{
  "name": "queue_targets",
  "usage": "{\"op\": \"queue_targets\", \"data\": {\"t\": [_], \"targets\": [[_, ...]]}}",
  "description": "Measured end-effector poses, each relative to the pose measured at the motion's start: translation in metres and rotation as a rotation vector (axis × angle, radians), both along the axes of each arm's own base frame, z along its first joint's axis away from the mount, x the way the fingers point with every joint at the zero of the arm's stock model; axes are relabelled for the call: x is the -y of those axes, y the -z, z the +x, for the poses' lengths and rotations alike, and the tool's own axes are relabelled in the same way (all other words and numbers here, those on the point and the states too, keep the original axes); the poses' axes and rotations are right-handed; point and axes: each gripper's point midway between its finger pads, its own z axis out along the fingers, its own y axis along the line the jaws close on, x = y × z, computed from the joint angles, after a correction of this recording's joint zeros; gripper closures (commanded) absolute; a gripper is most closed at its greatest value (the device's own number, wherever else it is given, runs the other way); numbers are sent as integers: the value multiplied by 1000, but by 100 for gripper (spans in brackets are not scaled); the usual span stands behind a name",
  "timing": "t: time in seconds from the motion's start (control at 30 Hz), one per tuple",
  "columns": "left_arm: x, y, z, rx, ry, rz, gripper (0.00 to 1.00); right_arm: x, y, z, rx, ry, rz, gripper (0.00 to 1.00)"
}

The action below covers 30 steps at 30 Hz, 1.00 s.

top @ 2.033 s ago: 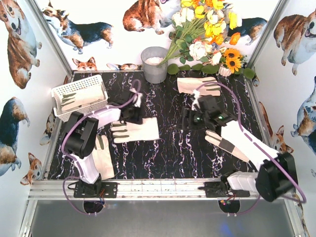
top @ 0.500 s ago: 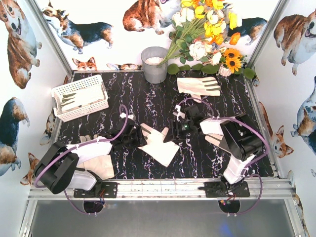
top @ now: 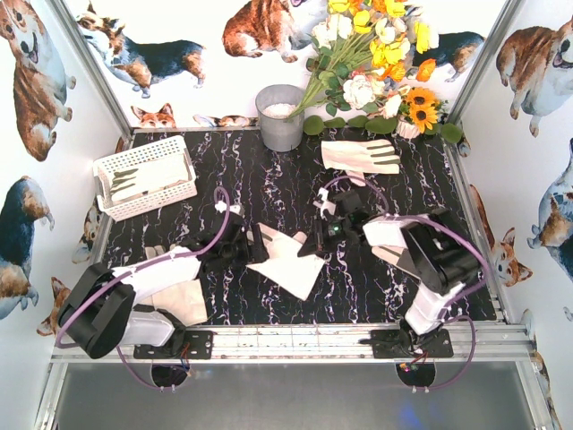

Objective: Put the gloves into the storage basket
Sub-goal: Turn over the glove at the center of the board.

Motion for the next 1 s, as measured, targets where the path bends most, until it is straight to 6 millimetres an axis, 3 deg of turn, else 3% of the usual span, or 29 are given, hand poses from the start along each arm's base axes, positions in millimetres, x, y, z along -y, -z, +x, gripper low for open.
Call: {"op": "queue_targets", "data": {"t": [0.1,0.23,0.43,0.57,0.67,0.8,1.0], "targets": [[-10,-12,9,21,-16,71,0,15,-14,4,60,21,-41,100],[-28,-38,30,76,-62,92,0,58,-39,20,173,108,-187,100],[-68,-74,51,164,-188,45,0,125,-107,46,473,271,-503,100],[-74,-85,53,190,-209,17,0,145,-133,43,651,325,-684,100],[-73,-82,48,180,-202,1,0,142,-124,39,705,299,-770,100],[-72,-66,36,133,-201,-14,0,133,-81,28,670,197,-884,100],[-72,-57,25,104,-212,-41,0,87,-36,5,600,41,-870,100]]}}
